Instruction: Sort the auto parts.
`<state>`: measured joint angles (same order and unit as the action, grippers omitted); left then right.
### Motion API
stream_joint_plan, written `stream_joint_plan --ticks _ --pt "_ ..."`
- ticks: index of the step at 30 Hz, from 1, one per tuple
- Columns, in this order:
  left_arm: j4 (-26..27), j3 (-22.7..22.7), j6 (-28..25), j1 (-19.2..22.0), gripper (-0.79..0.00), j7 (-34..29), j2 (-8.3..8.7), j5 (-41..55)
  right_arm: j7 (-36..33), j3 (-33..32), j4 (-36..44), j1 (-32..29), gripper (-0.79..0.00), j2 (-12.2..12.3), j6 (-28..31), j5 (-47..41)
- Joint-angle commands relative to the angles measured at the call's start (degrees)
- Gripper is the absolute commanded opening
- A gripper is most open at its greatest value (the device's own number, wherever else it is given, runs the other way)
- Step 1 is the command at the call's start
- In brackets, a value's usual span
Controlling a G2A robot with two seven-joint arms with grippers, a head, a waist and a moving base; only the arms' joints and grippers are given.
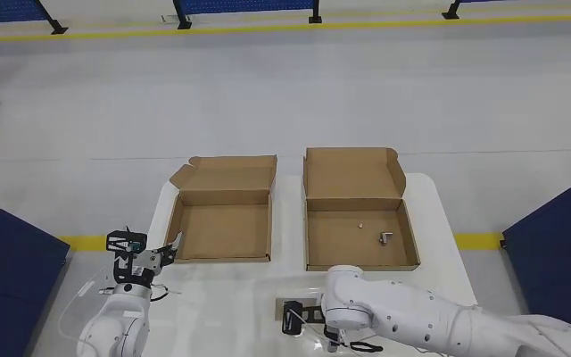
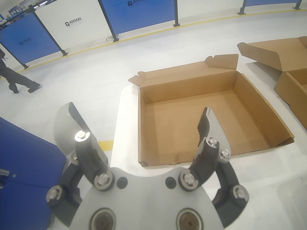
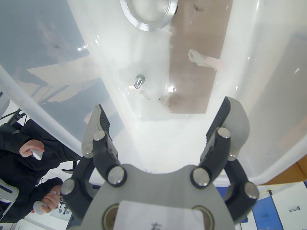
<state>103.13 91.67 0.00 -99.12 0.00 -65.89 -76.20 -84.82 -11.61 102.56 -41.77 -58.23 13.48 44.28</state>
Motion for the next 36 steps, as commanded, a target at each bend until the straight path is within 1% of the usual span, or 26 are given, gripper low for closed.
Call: stream_joint_plan --ticks 1,2,3,5,11,23,33,36 --pt "0.0 0.0 0.0 0.0 0.0 0.0 0.0 0.0 -0.5 0.2 -0.3 -0.2 -0.299 -0.3 0.4 0.3" --pt "0.0 0.0 0.0 0.0 0.0 0.0 0.0 0.0 -0.7 0.2 -0.4 -0.2 -0.366 -0.4 0.5 0.2" --pt "0.0 0.0 0.0 0.0 0.0 0.0 0.0 0.0 -0.8 0.2 -0.5 -0.3 -0.403 -0.6 0.7 0.3" --pt "0.0 0.0 0.0 0.0 0.0 0.0 0.0 0.0 -1.1 0.3 -0.8 -0.5 -0.434 -0.8 1.0 0.2" --pt "0.0 0.0 0.0 0.0 0.0 0.0 0.0 0.0 -1.6 0.4 -1.6 -1.0 -0.434 -1.6 2.3 -0.3" --pt "0.0 0.0 0.0 0.0 0.0 0.0 0.0 0.0 -0.2 -0.2 -3.4 -2.0 -0.477 -2.4 5.8 -2.3" --pt "0.0 0.0 0.0 0.0 0.0 0.0 0.0 0.0 -0.2 0.5 -4.7 -1.7 -0.579 -3.0 5.8 -2.7" --pt "0.0 0.0 0.0 0.0 0.0 0.0 0.0 0.0 -0.2 0.9 -4.9 -1.6 -0.585 -3.1 5.7 -2.8"
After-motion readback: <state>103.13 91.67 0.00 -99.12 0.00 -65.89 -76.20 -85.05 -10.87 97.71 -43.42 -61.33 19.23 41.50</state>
